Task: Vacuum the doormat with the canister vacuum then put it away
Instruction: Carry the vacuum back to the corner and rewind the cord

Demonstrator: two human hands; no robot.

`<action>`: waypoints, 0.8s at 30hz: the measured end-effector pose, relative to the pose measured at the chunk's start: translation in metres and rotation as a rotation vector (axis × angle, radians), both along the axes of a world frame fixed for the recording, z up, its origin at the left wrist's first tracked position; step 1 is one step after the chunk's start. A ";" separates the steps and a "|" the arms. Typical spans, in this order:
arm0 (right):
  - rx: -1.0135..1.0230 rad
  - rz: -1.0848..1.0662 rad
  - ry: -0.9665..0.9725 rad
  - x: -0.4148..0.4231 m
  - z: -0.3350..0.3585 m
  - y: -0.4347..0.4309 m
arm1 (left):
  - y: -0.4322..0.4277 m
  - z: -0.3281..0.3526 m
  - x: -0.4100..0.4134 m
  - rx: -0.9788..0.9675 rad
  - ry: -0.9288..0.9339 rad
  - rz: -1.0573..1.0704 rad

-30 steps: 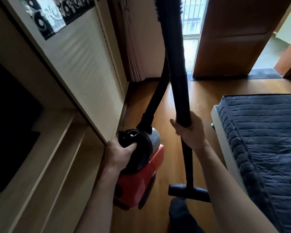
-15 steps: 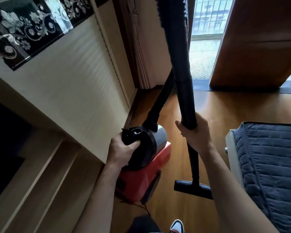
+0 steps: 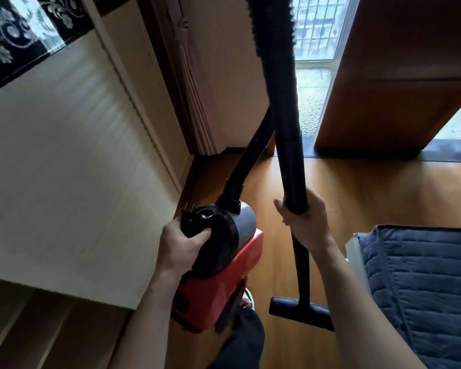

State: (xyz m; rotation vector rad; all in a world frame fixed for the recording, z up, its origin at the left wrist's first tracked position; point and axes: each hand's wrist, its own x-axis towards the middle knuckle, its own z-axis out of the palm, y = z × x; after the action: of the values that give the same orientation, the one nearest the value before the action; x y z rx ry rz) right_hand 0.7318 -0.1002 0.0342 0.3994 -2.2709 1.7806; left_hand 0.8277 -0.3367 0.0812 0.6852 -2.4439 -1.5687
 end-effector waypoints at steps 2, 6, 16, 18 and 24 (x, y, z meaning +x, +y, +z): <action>0.000 -0.011 -0.003 -0.043 -0.001 -0.008 | -0.008 -0.004 -0.045 0.016 -0.005 -0.027; 0.005 -0.047 -0.034 -0.126 0.006 -0.027 | -0.027 -0.004 -0.132 0.023 -0.044 -0.071; 0.031 -0.079 0.035 -0.273 0.028 -0.054 | -0.059 0.010 -0.297 0.000 0.005 -0.134; 0.038 -0.084 0.032 -0.299 0.026 -0.055 | -0.062 0.006 -0.323 0.005 0.005 -0.123; 0.031 -0.098 0.031 -0.391 0.016 -0.055 | -0.064 -0.016 -0.409 -0.032 0.004 -0.077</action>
State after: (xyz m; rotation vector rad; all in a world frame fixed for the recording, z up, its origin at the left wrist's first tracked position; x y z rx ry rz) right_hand 0.3413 -0.1553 0.0505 0.3141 -2.2581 1.6825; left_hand 0.4190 -0.4007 0.0657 0.5882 -2.5155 -1.5524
